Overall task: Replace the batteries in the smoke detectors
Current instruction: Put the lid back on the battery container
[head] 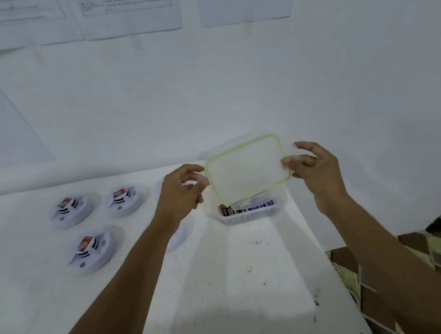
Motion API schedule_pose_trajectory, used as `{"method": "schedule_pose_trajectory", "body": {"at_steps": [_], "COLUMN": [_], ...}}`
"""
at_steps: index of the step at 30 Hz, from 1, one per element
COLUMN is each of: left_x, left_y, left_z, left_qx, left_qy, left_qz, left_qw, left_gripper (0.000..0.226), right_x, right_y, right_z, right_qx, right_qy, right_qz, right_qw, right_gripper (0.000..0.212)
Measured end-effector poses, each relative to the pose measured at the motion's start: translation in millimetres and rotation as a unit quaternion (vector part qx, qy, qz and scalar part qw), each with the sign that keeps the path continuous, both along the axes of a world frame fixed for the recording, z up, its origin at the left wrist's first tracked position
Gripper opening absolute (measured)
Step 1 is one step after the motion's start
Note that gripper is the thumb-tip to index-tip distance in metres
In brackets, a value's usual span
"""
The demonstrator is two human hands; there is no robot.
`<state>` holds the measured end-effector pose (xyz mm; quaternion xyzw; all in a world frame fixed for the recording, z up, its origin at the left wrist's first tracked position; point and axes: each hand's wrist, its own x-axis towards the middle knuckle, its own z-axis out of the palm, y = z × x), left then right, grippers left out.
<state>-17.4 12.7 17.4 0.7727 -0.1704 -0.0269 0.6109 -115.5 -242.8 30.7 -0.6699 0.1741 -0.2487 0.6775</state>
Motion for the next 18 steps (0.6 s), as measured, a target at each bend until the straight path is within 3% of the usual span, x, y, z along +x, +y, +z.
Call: {"method": "schedule_pose_trajectory", "body": {"at_steps": [2, 5, 9, 12, 15, 18], "left_x": [1.1, 0.1, -2.5, -6.6, -10.2, -12.9], "left_y": [4.7, 6.1, 5.9, 3.5, -2.7, -7.1], "left_z": [5.4, 9.0, 0.5, -15.3, -38.7, -53.5], "left_qx": [-0.040, -0.092, -0.127, -0.063, 0.062, 0.105], "left_qy": [0.000, 0.015, 0.012, -0.009, -0.078, -0.117], "left_qz": [0.019, 0.011, -0.013, -0.004, 0.009, 0.025], "left_qw": [0.999, 0.996, 0.992, 0.998, 0.995, 0.987], "left_gripper": [0.017, 0.017, 0.015, 0.015, 0.027, 0.037], "right_x": [4.3, 10.0, 11.3, 8.2, 5.4, 9.1], "right_y": [-5.0, -12.9, -22.7, -25.2, -20.4, -16.5], "right_z": [2.8, 5.1, -2.9, -19.0, -41.7, -56.7], "right_qx": [-0.063, -0.080, 0.050, 0.069, -0.061, -0.117], "right_qy": [0.016, 0.014, -0.011, 0.012, 0.048, 0.064], "right_qz": [0.003, 0.040, 0.115, 0.113, 0.106, 0.084], "right_qw": [0.998, 0.996, 0.992, 0.991, 0.991, 0.987], "right_gripper": [0.033, 0.029, 0.032, 0.028, 0.044, 0.050]}}
